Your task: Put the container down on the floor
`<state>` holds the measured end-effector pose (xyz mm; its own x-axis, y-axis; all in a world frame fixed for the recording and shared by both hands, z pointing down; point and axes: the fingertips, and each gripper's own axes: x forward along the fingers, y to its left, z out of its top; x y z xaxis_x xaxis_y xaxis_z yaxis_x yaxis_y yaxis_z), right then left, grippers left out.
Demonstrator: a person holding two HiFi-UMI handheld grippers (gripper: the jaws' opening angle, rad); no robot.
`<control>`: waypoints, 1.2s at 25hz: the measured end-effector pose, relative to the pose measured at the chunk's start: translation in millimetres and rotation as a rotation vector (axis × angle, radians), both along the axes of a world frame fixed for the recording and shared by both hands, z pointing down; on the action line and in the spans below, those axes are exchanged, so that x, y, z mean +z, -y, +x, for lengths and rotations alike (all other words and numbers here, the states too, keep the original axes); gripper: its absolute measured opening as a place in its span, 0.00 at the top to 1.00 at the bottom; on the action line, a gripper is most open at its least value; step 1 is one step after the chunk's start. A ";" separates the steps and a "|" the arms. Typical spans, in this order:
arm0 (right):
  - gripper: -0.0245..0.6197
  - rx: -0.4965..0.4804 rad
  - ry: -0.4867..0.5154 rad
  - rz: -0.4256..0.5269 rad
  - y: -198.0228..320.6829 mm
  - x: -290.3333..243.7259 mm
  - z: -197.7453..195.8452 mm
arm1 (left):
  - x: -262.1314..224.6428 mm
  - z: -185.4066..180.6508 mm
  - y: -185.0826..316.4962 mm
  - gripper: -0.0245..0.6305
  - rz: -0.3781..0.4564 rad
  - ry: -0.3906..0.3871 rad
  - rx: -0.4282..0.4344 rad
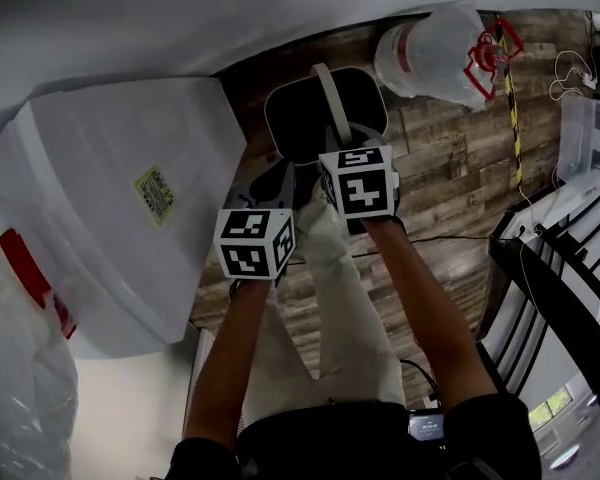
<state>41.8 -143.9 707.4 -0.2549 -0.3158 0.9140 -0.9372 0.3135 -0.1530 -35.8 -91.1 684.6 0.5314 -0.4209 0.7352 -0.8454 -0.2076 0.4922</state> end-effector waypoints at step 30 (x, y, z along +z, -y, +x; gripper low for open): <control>0.91 -0.034 -0.006 -0.030 22.9 128.4 -24.1 | 115.3 -25.8 -1.9 0.94 -0.049 0.031 -0.077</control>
